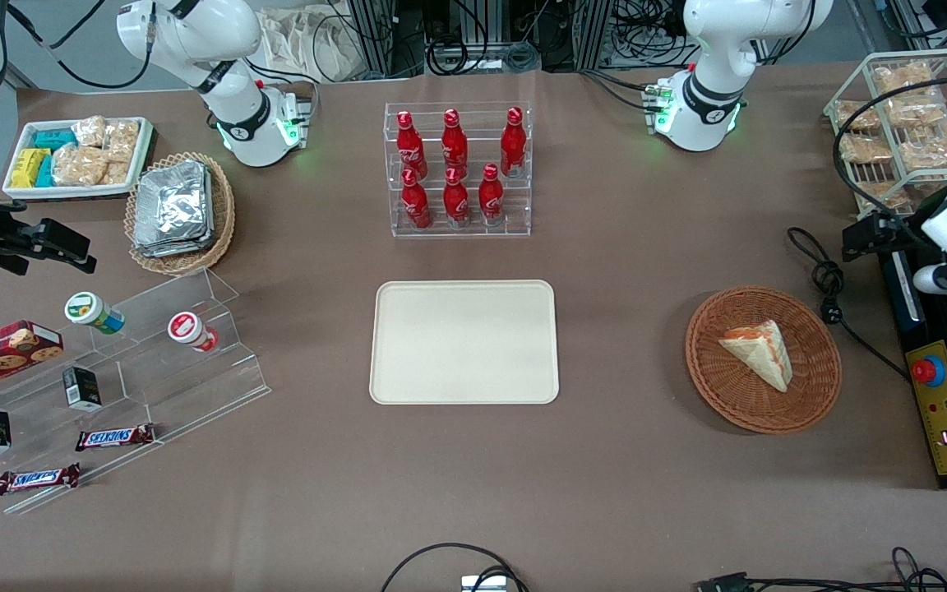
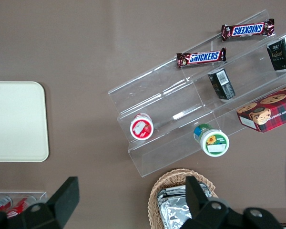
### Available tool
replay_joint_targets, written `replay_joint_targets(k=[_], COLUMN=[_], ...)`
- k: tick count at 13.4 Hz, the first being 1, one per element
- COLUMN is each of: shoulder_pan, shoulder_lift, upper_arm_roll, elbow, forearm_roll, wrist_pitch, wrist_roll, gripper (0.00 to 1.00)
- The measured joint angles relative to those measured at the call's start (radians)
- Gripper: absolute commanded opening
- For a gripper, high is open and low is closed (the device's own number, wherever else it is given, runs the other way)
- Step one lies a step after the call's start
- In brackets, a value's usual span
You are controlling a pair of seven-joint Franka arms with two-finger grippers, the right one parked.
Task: Place sandwich from basket to tray
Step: 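Move the left gripper toward the sandwich in the wicker basket, then lower the left gripper onto the wrapped sandwich and close it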
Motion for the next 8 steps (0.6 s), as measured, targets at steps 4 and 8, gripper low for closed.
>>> replay_joint_targets(k=[4, 8], shoulder_pan=[-0.019, -0.024], shoulder_lift=[0.102, 0.158], upper_arm_roll=[0.002, 0.003], elbow=[-0.076, -0.203], forearm_roll=[0.003, 0.008], wrist_pitch=[0.164, 0.371], wrist_roll=[-0.238, -0.516], gripper=[1.00, 1.00])
